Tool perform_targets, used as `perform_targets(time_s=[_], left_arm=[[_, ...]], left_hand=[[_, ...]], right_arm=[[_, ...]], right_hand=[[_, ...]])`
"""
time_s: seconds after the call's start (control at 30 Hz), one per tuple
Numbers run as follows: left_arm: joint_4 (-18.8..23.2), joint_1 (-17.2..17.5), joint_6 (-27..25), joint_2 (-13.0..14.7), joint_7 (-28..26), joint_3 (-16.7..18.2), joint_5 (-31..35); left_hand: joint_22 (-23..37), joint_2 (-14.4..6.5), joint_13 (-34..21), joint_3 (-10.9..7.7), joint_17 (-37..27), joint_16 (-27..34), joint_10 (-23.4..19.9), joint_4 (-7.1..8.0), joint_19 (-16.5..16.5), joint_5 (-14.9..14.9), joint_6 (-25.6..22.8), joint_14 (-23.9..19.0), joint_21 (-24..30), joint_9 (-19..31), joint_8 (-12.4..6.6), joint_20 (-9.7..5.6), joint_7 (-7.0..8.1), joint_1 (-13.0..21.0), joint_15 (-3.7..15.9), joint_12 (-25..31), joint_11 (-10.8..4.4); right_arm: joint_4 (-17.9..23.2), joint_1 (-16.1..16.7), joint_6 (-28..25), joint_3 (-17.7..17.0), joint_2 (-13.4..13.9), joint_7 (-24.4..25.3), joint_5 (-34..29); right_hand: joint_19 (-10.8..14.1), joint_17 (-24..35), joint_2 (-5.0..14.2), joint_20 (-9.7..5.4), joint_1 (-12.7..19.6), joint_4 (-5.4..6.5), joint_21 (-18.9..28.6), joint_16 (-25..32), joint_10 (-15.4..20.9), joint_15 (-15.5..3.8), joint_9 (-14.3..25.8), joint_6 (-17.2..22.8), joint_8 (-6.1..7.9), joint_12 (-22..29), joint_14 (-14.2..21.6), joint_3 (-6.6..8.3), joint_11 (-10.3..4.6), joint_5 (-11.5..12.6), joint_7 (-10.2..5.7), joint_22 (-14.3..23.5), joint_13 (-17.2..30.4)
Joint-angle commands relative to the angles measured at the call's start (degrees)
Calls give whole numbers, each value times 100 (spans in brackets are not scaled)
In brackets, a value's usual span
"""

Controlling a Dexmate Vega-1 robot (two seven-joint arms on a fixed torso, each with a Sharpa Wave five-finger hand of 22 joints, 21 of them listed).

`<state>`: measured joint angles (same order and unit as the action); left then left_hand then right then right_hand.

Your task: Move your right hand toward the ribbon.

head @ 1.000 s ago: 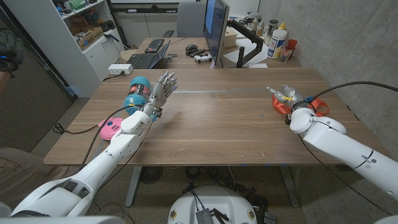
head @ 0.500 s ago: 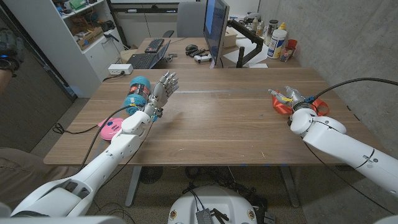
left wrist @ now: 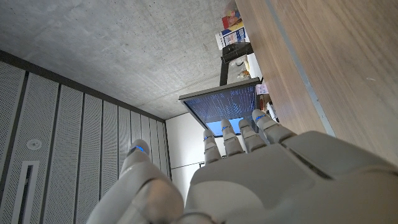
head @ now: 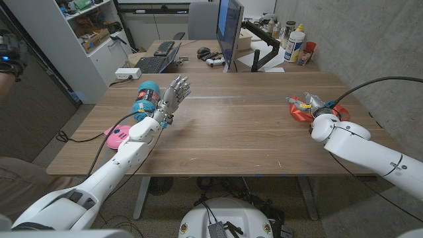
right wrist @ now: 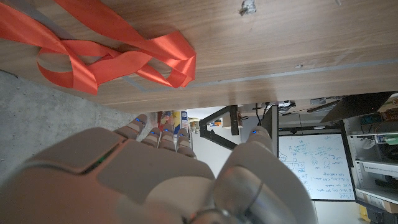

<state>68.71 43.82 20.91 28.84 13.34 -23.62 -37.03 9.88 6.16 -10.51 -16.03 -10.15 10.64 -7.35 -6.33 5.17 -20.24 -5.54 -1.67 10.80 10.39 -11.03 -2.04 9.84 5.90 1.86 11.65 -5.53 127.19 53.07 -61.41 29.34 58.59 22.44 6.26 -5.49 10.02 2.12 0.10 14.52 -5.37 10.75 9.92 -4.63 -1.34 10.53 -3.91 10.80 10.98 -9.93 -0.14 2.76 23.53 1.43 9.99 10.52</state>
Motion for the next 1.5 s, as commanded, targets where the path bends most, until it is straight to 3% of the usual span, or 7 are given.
perform_targets(time_s=[0.03,0.3,0.4,0.7,1.4,1.5], left_arm=[[-120,-116,12,-15,120,-50,33],[-206,-160,47,-31,89,-73,102],[-228,-170,51,-25,89,-68,108],[-191,-139,22,16,53,-50,108],[-152,-114,-38,80,100,-77,127],[-150,-114,-34,86,96,-74,132]], left_hand=[[11,2,-20,16,-8,-1,-43,12,30,-24,-36,8,20,18,-30,-130,7,-45,552,22,-7],[10,4,-20,26,-7,-21,-43,6,19,-33,-36,66,15,18,-26,-151,11,-42,561,18,-8],[10,7,-20,34,-6,-40,-14,-2,4,-41,-49,133,10,17,-28,-262,-1,-35,596,4,6],[9,10,-20,42,-5,-43,24,-8,-13,-48,-43,166,5,16,-22,-258,8,-29,605,-11,17],[8,11,-21,59,-3,-18,-27,-22,-6,-63,-82,137,10,16,-30,-230,35,-14,603,8,-4],[8,11,-21,61,-3,-18,-26,-23,-8,-65,-88,141,10,15,-31,-226,37,-13,602,8,-4]], right_arm=[[114,-78,-201,116,277,-233,12],[95,-213,-264,317,443,-432,-49],[86,-336,-303,433,546,-596,-85],[96,-492,-303,543,720,-824,-179],[-248,-647,-291,686,729,-1161,-226],[-307,-674,-268,696,759,-1238,-211]], right_hand=[[-34,8,11,13,30,-22,7,16,-59,-3,16,-69,-14,26,-244,-4,0,38,-16,17,14],[-39,13,-2,19,-9,-5,11,23,-117,-1,17,-107,-19,19,-252,-34,-12,62,-65,19,15],[-39,14,-7,22,-21,0,13,25,-122,-6,18,-126,-23,21,-252,-43,-15,67,-72,19,15],[-24,17,-27,33,-70,20,24,33,-229,-12,19,-178,-28,-2,-257,-80,-83,93,-81,20,16],[8,15,-47,57,-85,18,39,44,-254,-37,21,-228,-18,21,-237,-113,-126,148,-103,20,17],[34,12,-49,60,-63,4,48,45,-248,-48,21,-228,-9,32,-233,-113,-205,171,-111,19,18]])
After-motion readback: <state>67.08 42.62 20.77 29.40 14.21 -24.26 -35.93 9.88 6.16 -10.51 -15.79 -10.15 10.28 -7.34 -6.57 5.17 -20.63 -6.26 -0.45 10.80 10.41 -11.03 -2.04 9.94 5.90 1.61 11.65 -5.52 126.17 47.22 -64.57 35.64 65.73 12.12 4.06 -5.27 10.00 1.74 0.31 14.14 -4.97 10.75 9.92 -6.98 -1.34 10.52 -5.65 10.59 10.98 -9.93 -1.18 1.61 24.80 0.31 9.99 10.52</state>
